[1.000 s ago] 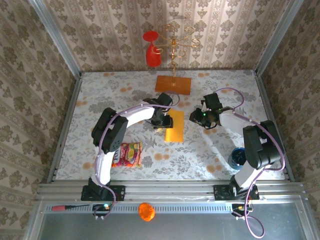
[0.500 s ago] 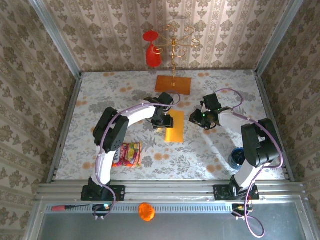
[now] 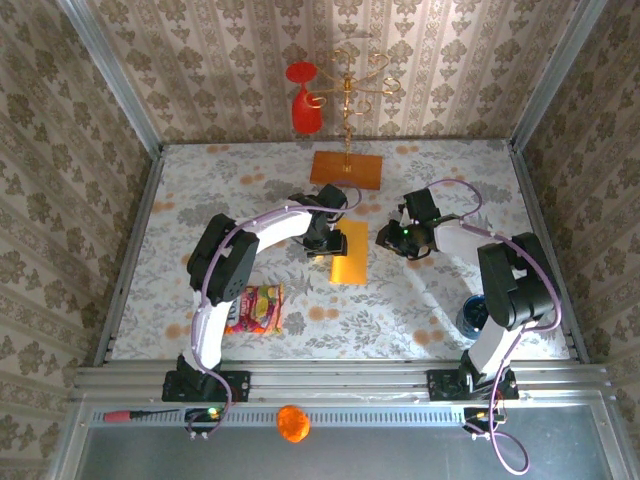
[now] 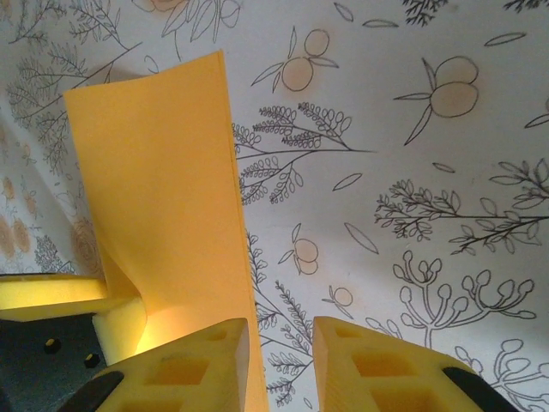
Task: Fold a paper plane with a square sheet of paper (pick it up from the middle)
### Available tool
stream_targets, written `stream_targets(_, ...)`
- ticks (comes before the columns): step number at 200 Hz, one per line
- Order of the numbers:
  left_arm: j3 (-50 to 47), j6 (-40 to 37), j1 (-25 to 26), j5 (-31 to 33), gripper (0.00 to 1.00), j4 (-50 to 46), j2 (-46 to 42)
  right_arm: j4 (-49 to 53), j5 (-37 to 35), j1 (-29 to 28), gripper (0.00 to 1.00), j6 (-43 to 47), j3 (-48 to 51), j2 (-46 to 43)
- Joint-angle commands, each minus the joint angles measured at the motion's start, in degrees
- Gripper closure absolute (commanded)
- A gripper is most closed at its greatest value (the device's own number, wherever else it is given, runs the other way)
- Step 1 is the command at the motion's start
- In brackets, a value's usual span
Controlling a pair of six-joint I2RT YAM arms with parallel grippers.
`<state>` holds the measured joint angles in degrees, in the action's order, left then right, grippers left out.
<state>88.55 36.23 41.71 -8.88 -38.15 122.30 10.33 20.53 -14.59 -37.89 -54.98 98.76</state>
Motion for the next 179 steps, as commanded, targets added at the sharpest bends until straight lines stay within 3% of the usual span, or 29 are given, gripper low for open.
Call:
stream_targets(1, -4.2, -0.4, 1.7, -0.9, 0.45, -1.1, 9.4, -2.5, 4.0, -0.6, 0.73, 0.2, 0.9, 1.1)
stream_targets(53, -4.1, -0.3, 1.8, -1.0, 0.45, -1.1, 9.6, -4.7, 9.0, -2.7, 0.73, 1.2, 0.3, 3.6)
stream_targets(122, -4.3, -0.2, 1.8, -1.0, 0.45, -0.9, 9.8, -5.4, 13.6, -4.0, 0.85, 1.8, -1.4, 7.8)
stream_targets(179, -4.6, -0.2, 1.8, -0.8, 0.45, -0.9, 9.5, -2.1, 11.8, -4.0, 0.92, 3.4, -1.7, 9.2)
